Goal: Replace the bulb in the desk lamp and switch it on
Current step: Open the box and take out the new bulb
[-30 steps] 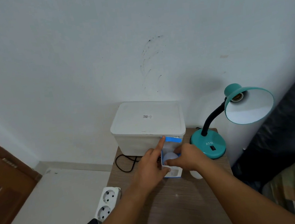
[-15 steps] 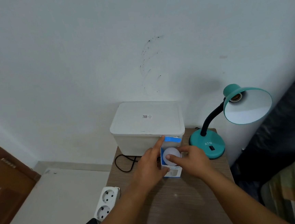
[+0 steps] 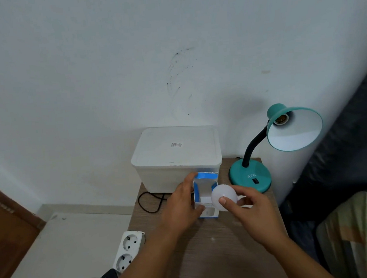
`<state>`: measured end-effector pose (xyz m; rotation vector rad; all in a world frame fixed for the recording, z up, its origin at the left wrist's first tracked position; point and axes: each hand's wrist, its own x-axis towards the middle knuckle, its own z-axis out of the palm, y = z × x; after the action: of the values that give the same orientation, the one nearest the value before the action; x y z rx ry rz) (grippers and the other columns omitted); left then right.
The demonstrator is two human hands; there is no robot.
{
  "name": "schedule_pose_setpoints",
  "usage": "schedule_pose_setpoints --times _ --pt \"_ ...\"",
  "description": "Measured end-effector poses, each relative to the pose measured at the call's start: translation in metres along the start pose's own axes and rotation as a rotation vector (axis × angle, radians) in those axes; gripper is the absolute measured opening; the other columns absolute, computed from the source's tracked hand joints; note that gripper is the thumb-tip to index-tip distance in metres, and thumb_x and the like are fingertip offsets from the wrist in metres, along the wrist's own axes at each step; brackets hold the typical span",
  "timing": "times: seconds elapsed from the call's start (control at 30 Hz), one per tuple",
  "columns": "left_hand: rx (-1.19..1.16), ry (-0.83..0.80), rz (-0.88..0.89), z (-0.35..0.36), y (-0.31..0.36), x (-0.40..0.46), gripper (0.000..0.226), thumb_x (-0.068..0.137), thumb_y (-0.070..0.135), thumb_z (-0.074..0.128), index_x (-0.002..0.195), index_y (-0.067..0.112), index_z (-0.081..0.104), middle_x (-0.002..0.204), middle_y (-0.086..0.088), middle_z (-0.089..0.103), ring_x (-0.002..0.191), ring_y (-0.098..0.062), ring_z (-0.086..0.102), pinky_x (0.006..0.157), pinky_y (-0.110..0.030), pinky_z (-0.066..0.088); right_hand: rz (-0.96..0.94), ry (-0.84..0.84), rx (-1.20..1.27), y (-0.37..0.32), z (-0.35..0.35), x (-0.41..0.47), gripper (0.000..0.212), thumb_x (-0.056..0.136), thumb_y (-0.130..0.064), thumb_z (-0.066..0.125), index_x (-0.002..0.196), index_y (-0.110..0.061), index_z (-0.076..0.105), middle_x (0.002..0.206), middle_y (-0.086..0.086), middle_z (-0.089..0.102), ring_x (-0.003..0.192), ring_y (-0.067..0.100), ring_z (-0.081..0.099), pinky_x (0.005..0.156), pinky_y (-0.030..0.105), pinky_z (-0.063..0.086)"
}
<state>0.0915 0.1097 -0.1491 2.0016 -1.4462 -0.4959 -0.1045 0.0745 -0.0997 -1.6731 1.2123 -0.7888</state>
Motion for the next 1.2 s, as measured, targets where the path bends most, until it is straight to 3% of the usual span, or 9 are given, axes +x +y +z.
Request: schedule_pose_setpoints --times 0.13,0.37,0.47,0.63,0.77,0.9,0.97,1.07,1.2 --pt "0.014 0.009 0.024 0.0 0.002 -0.004 0.085 0.081 0.025 0.08 0.137 0.048 0.02 0.131 0.004 0.057 0.102 -0.012 0.064 0.088 -0.034 0.059 0.018 0.026 0.057 0.002 -0.008 -0.008 0.037 0.075 -0.041 0.077 0.109 -0.037 0.064 0.097 -0.014 0.067 0.082 0.009 0.062 0.066 0.015 0.047" --pt "0.033 0.03 0.041 0.007 -0.001 -0.018 0.056 0.093 0.023 0.067 0.132 0.039 0.031 0.134 0.002 0.056 0.103 -0.011 0.065 0.08 -0.028 0.06 0.017 0.057 0.087 0.007 -0.016 -0.015 0.03 0.076 -0.037 0.076 0.102 -0.041 0.063 0.09 -0.017 0.068 0.083 -0.003 0.06 0.061 0.013 0.048" --pt "0.038 0.038 0.042 0.01 -0.002 -0.024 0.044 0.098 0.021 0.059 0.134 0.032 0.035 0.136 0.0 0.053 0.107 -0.012 0.062 0.079 -0.027 0.059 0.029 0.063 0.102 0.011 -0.019 -0.016 0.031 0.076 -0.036 0.077 0.106 -0.034 0.066 0.093 -0.014 0.069 0.081 -0.001 0.062 0.06 0.011 0.049" --pt "0.082 0.012 0.074 0.015 0.0 -0.033 0.047 0.097 0.022 0.061 0.139 0.023 0.04 0.147 0.003 0.04 0.124 -0.015 0.052 0.095 -0.026 0.051 0.05 0.095 0.112 0.021 -0.023 -0.016 0.042 0.076 -0.04 0.076 0.115 -0.029 0.067 0.102 -0.011 0.07 0.086 0.003 0.066 0.066 0.017 0.051" --pt "0.125 -0.01 0.063 0.017 0.001 -0.035 0.051 0.095 0.025 0.062 0.141 0.023 0.04 0.152 0.005 0.035 0.127 -0.015 0.05 0.095 -0.024 0.047 0.047 0.119 0.13 0.027 -0.03 -0.017 0.045 0.075 -0.043 0.076 0.117 -0.031 0.066 0.104 -0.012 0.07 0.084 -0.001 0.066 0.063 0.014 0.052" --pt "0.147 -0.023 0.044 0.016 0.003 -0.036 0.051 0.096 0.028 0.06 0.142 0.024 0.039 0.154 0.004 0.033 0.13 -0.015 0.048 0.096 -0.026 0.049 0.041 0.135 0.182 0.034 -0.035 -0.017 0.051 0.069 -0.055 0.074 0.116 -0.039 0.063 0.112 -0.008 0.069 0.086 0.012 0.072 0.077 0.035 0.06" --pt "0.161 -0.021 0.032 0.016 0.004 -0.037 0.051 0.096 0.029 0.059 0.143 0.025 0.039 0.155 0.004 0.031 0.132 -0.016 0.046 0.099 -0.027 0.049 0.025 0.161 0.189 0.035 -0.039 -0.019 0.054 0.068 -0.056 0.072 0.117 -0.038 0.062 0.115 -0.008 0.067 0.085 0.014 0.073 0.078 0.037 0.061" --pt "0.156 0.004 0.031 0.015 0.009 -0.037 0.049 0.097 0.028 0.06 0.142 0.024 0.041 0.157 0.002 0.028 0.138 -0.017 0.04 0.107 -0.029 0.042 0.011 0.226 0.202 0.035 -0.048 -0.02 0.053 0.071 -0.052 0.073 0.12 -0.039 0.059 0.119 -0.007 0.063 0.086 0.015 0.072 0.079 0.039 0.061" --pt "0.183 0.107 0.079 0.013 0.019 -0.037 0.048 0.09 0.026 0.067 0.135 0.02 0.051 0.149 -0.002 0.044 0.135 -0.021 0.043 0.109 -0.034 0.041 -0.057 0.321 0.233 0.031 -0.064 -0.015 0.05 0.084 -0.031 0.072 0.129 -0.043 0.054 0.111 -0.008 0.065 0.092 0.021 0.072 0.084 0.045 0.059"
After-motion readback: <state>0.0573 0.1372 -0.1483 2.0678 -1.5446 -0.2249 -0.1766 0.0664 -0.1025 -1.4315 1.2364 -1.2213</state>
